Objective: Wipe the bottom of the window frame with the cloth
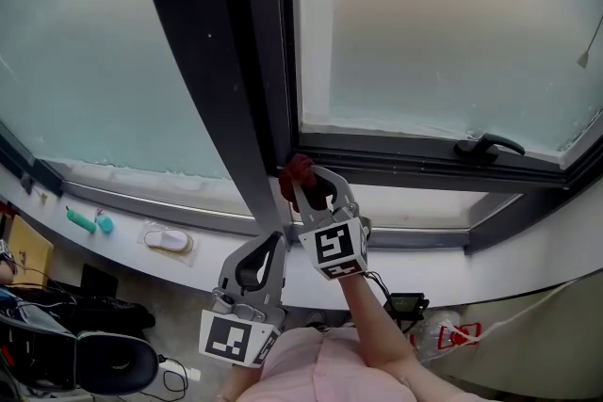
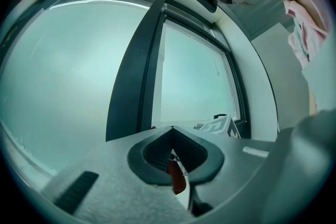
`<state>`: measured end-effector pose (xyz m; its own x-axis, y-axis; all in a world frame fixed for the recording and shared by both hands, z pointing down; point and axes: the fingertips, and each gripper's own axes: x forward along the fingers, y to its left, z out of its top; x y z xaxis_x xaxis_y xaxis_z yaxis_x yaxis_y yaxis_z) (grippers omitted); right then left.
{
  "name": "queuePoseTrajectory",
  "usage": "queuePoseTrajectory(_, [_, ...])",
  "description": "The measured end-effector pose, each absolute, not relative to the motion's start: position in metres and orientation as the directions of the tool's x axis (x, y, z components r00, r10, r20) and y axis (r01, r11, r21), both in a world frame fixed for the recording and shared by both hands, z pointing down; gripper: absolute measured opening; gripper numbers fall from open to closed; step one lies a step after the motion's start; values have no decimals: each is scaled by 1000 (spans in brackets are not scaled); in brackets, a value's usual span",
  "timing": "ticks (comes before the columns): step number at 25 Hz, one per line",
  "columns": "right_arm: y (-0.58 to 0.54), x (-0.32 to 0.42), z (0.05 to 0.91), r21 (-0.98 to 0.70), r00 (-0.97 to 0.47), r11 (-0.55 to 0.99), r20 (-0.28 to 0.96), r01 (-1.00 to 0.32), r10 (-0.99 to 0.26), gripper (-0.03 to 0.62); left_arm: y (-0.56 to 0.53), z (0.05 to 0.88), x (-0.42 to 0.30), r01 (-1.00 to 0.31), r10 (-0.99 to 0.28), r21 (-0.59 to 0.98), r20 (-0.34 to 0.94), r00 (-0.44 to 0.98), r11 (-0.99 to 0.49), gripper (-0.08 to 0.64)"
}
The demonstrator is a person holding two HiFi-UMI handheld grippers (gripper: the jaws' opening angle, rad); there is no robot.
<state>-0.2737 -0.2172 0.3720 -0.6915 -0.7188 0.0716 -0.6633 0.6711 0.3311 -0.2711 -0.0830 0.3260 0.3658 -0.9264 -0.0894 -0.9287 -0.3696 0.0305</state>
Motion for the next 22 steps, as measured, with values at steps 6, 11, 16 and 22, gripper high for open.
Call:
queuePoseTrajectory(6, [-219, -254, 370, 334, -668, 643, 52, -689, -742, 63, -85, 328, -262, -925, -923, 29, -79, 376, -379, -2])
queuePoseTrajectory(11, [-220, -238, 371, 307, -659, 638, 44, -706, -751, 63, -86, 328, -250, -919, -918, 26, -78, 389, -392, -2])
queuePoseTrajectory(16, [-222, -217, 370, 291, -641, 624, 43, -725, -766, 63, -87, 328, -237, -912, -910, 26, -75, 408, -410, -2])
queuePoseTrajectory(22, [-226, -185, 366, 280, -609, 589, 22, -758, -793, 64, -88, 327, -217, -899, -897, 22, -77, 435, -438, -2])
